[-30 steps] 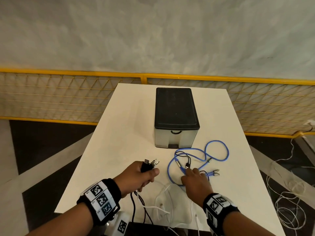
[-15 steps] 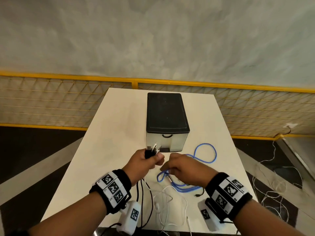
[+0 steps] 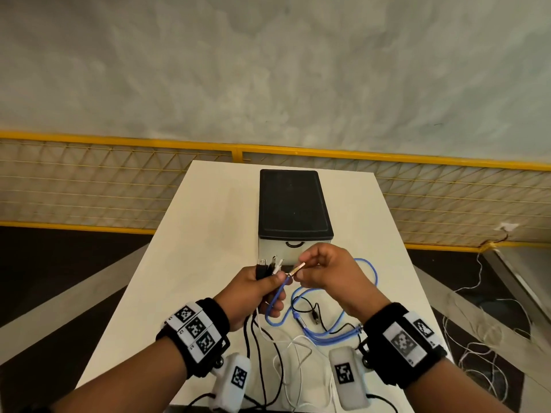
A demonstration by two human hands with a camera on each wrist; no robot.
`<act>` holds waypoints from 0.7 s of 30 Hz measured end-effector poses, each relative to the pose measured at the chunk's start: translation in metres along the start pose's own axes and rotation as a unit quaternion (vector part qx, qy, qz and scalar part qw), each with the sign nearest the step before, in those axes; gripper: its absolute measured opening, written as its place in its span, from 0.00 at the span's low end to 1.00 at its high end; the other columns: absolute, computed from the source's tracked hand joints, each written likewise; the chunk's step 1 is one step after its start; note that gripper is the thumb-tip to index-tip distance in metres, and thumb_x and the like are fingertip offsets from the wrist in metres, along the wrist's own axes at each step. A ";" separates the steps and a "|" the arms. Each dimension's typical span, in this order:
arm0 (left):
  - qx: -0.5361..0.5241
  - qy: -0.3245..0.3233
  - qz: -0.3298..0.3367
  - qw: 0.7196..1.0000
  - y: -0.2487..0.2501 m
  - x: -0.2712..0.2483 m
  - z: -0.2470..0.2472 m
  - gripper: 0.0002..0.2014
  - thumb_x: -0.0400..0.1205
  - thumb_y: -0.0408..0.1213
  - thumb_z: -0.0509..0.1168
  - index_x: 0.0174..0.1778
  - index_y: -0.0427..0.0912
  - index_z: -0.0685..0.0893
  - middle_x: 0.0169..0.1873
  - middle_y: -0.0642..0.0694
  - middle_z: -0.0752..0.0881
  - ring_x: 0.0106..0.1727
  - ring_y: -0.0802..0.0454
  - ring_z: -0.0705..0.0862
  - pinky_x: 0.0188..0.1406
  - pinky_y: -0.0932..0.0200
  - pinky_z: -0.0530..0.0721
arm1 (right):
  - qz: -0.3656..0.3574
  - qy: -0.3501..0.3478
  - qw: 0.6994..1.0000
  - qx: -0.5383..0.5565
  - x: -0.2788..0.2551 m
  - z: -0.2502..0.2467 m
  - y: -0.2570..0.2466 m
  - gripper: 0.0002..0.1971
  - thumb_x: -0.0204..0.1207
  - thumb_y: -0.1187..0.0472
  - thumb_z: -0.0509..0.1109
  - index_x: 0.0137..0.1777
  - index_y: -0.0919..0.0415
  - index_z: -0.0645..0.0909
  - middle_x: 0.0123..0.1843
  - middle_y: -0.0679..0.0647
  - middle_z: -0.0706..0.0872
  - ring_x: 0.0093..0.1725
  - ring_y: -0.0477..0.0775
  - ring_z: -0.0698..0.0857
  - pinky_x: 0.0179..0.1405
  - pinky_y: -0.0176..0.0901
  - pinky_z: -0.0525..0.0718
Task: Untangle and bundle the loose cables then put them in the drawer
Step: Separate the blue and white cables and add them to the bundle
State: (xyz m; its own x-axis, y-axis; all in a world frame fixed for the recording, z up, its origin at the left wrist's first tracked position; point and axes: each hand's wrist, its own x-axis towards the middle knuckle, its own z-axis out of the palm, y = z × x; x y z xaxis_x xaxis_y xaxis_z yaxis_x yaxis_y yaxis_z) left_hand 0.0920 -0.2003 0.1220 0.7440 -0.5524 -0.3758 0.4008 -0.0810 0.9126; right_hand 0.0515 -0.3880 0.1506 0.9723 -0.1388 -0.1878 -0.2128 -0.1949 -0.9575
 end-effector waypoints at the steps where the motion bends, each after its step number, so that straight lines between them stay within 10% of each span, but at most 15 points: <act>1: -0.006 -0.004 -0.003 1.000 -0.001 0.000 -0.001 0.14 0.87 0.41 0.62 0.51 0.34 0.87 0.32 0.43 0.86 0.32 0.46 0.86 0.38 0.49 0.88 | -0.002 0.006 1.000 0.006 0.000 0.002 0.001 0.10 0.68 0.74 0.78 0.45 0.61 0.85 0.40 0.62 0.91 0.38 0.55 0.89 0.45 0.58 0.89; 4: -0.031 -0.022 -0.013 0.999 -0.002 -0.002 0.000 0.16 0.88 0.43 0.60 0.52 0.34 0.87 0.34 0.41 0.87 0.33 0.45 0.87 0.41 0.47 0.89 | -0.028 0.015 0.999 -0.016 0.002 0.008 0.003 0.10 0.69 0.71 0.79 0.44 0.55 0.87 0.41 0.59 0.91 0.40 0.50 0.89 0.42 0.44 0.86; 13: -0.065 -0.055 0.009 0.996 0.004 -0.004 -0.001 0.12 0.87 0.39 0.60 0.45 0.35 0.83 0.26 0.44 0.82 0.25 0.50 0.81 0.38 0.51 0.86 | -0.075 0.056 0.995 0.021 0.004 0.026 0.000 0.09 0.70 0.64 0.80 0.47 0.55 0.85 0.42 0.55 0.90 0.44 0.51 0.90 0.49 0.46 0.89; 16: -0.087 0.025 0.039 0.995 0.009 0.000 -0.001 0.16 0.86 0.40 0.63 0.32 0.40 0.79 0.20 0.47 0.72 0.21 0.51 0.71 0.32 0.54 0.83 | 0.034 0.091 0.992 -0.075 0.003 0.020 0.020 0.17 0.74 0.43 0.74 0.39 0.59 0.82 0.35 0.52 0.89 0.34 0.50 0.85 0.37 0.49 0.84; 21: -0.089 0.048 0.069 0.992 0.010 -0.002 -0.009 0.18 0.75 0.42 0.69 0.20 0.47 0.74 0.16 0.47 0.68 0.26 0.49 0.76 0.32 0.55 0.75 | 0.320 -0.051 0.946 0.023 -0.012 0.032 0.073 0.27 0.80 0.35 0.60 0.42 0.60 0.83 0.32 0.55 0.86 0.27 0.51 0.76 0.27 0.38 0.66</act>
State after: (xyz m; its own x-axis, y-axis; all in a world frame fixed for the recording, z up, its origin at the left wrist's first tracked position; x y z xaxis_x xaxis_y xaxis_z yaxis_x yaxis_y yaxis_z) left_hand 0.0996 -0.1922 0.1305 0.8424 -0.4655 -0.2714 0.3739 0.1423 0.9165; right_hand 0.0277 -0.3693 0.0761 0.6514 -0.1184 -0.7495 -0.7581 -0.0597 -0.6494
